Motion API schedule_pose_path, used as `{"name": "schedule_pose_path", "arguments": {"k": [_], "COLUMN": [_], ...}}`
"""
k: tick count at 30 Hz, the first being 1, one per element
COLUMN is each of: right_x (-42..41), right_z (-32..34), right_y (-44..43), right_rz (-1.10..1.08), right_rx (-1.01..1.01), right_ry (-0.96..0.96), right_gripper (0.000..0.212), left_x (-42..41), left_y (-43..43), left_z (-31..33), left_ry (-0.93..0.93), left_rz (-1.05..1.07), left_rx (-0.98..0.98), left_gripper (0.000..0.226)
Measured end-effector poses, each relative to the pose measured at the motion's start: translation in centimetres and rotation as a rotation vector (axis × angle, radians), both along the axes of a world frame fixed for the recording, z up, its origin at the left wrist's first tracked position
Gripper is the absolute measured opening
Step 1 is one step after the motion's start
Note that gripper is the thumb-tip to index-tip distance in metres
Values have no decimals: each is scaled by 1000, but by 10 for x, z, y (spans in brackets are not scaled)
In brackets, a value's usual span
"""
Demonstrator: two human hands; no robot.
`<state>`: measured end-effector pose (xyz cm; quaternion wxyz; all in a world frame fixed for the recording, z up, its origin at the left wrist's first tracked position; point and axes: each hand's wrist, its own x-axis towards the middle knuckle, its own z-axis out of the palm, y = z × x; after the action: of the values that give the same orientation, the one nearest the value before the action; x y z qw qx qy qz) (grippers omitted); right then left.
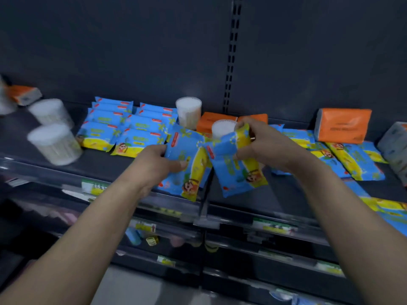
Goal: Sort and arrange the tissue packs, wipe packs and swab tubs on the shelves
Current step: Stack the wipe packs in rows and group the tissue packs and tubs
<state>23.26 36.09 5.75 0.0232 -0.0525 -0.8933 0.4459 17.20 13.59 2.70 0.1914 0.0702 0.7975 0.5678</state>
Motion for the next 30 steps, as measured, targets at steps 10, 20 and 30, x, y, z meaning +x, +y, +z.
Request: {"name": "schedule_pose_path", "arguments": {"k": [10,20,30], "right_x": [-100,-142,-158], "right_z": [-2,-26,-39], "right_y": [-148,-197,-182], "right_rz": [-243,-280,-213], "right_rx": [-236,-376,-53], "right_ry": [133,31,-109], "right_gripper": [27,71,47], "left_x": [-80,-157,-195], "left_y": [-167,-196,-166], "left_z": [5,24,17], "left_ry": [174,390,635], "left_rz": [102,-157,-417], "left_rx": [-52,-105,-675], "left_gripper": [21,23,33]}}
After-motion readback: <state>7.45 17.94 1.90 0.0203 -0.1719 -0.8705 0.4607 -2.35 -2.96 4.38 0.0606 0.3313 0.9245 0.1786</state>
